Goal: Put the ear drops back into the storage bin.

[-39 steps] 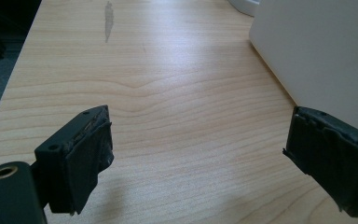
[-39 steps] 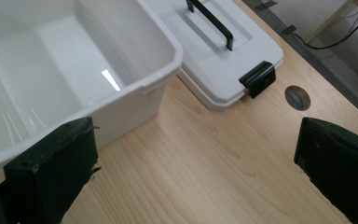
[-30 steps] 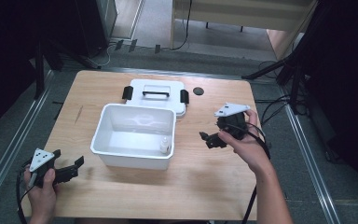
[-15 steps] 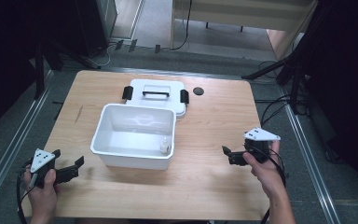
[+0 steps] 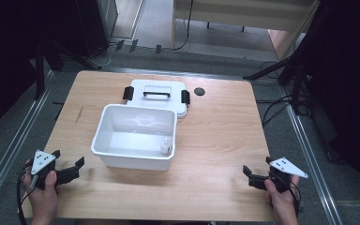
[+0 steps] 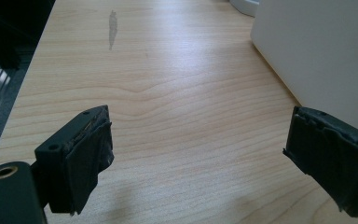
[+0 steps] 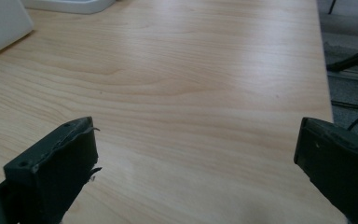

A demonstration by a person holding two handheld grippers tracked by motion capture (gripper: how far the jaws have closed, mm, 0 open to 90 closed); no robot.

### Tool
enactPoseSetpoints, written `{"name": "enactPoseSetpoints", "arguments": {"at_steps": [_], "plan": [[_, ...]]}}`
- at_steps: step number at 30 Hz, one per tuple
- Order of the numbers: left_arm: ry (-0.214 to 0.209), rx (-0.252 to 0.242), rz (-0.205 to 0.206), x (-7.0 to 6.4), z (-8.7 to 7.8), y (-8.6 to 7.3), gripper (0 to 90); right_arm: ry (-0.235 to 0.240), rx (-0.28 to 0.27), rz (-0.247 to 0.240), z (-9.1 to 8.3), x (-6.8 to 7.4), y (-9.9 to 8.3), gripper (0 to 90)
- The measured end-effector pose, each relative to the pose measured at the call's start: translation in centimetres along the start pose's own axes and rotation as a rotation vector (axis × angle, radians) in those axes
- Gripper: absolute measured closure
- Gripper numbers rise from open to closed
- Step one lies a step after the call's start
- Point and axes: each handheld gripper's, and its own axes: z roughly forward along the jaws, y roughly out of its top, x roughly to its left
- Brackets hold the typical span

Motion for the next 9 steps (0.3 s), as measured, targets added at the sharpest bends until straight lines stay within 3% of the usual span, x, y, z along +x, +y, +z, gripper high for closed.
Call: {"name": "enactPoseSetpoints", "arguments": {"at_steps": [9], "plan": [[0.039, -0.002, -0.005, -0.2, 0.1, 0.0, 7.8, -0.025, -0.057, 0.053, -1.3, -1.0, -1.6, 0.0]]}}
